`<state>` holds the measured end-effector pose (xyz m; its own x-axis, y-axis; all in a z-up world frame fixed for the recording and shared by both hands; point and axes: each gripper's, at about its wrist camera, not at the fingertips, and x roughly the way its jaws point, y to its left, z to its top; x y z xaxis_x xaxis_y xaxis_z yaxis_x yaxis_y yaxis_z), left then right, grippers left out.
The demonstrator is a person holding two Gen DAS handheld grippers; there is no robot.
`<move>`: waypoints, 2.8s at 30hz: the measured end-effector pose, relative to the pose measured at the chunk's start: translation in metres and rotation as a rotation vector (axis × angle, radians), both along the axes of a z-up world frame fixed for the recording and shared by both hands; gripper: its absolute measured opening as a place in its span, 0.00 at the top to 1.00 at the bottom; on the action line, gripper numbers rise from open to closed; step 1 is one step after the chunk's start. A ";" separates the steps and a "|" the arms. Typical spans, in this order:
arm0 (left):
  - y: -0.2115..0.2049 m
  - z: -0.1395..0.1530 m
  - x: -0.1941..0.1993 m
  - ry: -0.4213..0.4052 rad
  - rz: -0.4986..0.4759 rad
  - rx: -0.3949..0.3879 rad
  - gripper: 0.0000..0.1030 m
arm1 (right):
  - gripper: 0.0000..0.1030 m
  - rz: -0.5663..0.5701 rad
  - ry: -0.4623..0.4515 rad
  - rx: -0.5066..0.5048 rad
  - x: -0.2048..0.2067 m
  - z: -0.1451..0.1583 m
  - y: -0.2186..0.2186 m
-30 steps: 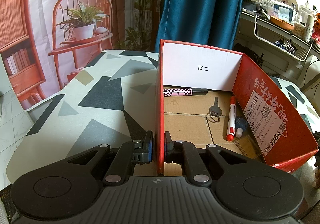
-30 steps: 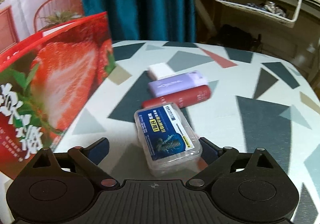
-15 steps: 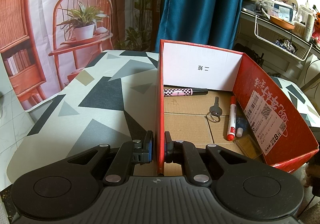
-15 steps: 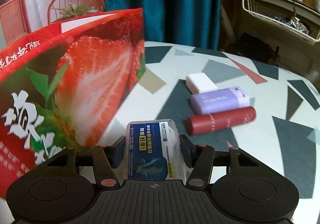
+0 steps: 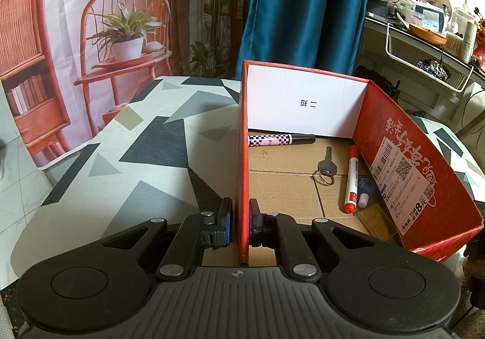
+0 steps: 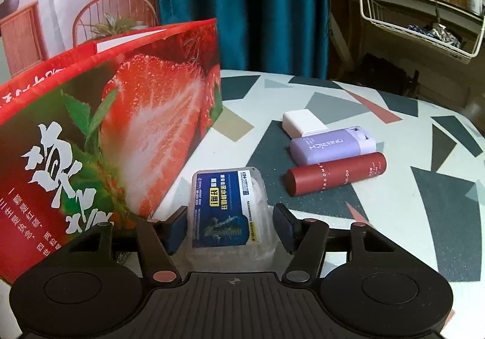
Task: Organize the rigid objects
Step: 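Grasp the clear case with the blue card in the right gripper, then carry the blue-card case into the red box and release it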
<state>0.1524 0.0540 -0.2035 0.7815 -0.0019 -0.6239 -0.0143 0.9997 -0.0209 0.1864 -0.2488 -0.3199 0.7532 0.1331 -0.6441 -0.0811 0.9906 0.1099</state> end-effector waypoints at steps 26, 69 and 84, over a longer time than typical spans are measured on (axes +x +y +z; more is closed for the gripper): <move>0.001 0.001 -0.001 -0.002 0.002 0.002 0.89 | 0.48 0.002 0.010 0.006 0.008 -0.001 0.003; 0.000 0.000 -0.002 -0.010 -0.007 -0.029 0.90 | 0.50 0.399 -0.245 -0.224 0.063 0.113 0.095; 0.000 0.000 -0.002 -0.012 -0.009 -0.021 0.90 | 0.50 0.400 -0.200 -0.201 0.064 0.107 0.091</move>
<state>0.1508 0.0536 -0.2037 0.7887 -0.0218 -0.6144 -0.0052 0.9991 -0.0420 0.2505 -0.1575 -0.2134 0.7798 0.3255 -0.5347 -0.4600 0.8773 -0.1367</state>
